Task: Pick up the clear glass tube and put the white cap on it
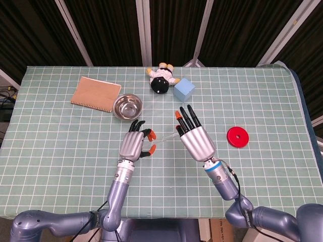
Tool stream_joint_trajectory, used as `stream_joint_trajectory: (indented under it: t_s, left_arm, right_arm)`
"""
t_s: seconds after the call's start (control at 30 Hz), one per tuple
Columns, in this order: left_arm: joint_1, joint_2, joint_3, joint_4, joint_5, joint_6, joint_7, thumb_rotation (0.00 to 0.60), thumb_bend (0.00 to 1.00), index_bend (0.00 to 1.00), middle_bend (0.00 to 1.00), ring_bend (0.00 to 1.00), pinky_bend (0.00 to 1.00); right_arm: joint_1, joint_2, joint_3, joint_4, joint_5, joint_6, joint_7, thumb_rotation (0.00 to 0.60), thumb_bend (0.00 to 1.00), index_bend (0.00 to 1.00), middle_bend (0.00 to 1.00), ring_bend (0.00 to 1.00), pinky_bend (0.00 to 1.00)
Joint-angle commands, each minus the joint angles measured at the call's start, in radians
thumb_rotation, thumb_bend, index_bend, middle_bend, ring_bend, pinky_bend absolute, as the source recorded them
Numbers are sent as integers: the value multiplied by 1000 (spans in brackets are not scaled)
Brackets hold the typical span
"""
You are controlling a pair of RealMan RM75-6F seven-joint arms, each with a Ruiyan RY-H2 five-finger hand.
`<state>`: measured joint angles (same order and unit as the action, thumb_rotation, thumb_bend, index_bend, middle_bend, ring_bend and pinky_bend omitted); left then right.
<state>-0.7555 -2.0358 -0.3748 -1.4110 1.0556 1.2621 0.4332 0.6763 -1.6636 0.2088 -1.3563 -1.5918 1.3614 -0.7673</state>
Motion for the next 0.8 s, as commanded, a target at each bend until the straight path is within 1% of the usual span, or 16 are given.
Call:
stream_joint_trajectory:
  t_s: [0.03, 0.07, 0.1, 0.17, 0.4, 0.5, 0.6, 0.8]
  left_arm:
    - [1, 2, 1, 0, 3, 1, -1, 600, 587, 558, 588, 122, 0]
    - [3, 4, 2, 0, 5, 2, -1, 600, 587, 558, 588, 122, 0]
    - [4, 6, 3, 1, 7, 3, -3, 600, 587, 558, 588, 122, 0]
    - [7, 12, 5, 0, 11, 4, -6, 600, 587, 559, 589, 122, 0]
    - [18, 35, 11, -4, 21, 4, -14, 600, 587, 559, 589, 122, 0]
    - [23, 51, 22, -10, 30, -1, -15, 600, 587, 560, 589, 122, 0]
    - [29, 73, 41, -15, 45, -11, -13, 600, 587, 560, 589, 122, 0]
    - [34, 140, 111, -9, 87, -59, 13, 600, 587, 562, 591, 122, 0]
  right_arm:
    - [-7, 5, 1, -6, 15, -5, -23, 600, 436, 202, 91, 0, 0]
    - [-9, 7, 2, -10, 21, -7, -30, 600, 436, 103, 51, 0, 0]
    - [-12, 9, 2, -15, 27, -9, -35, 600, 436, 37, 23, 0, 0]
    - [-18, 15, 2, -26, 36, -10, -39, 600, 435, 2, 6, 0, 0]
    - [-36, 36, -8, -62, 39, -4, -32, 600, 436, 0, 0, 0, 0]
    - [-44, 46, -11, -73, 40, 0, -32, 600, 436, 0, 0, 0, 0]
    - [-53, 57, -8, -79, 50, 4, -31, 600, 436, 0, 0, 0, 0]
    - [-70, 88, 11, -103, 85, 9, -29, 600, 436, 0, 0, 0, 0]
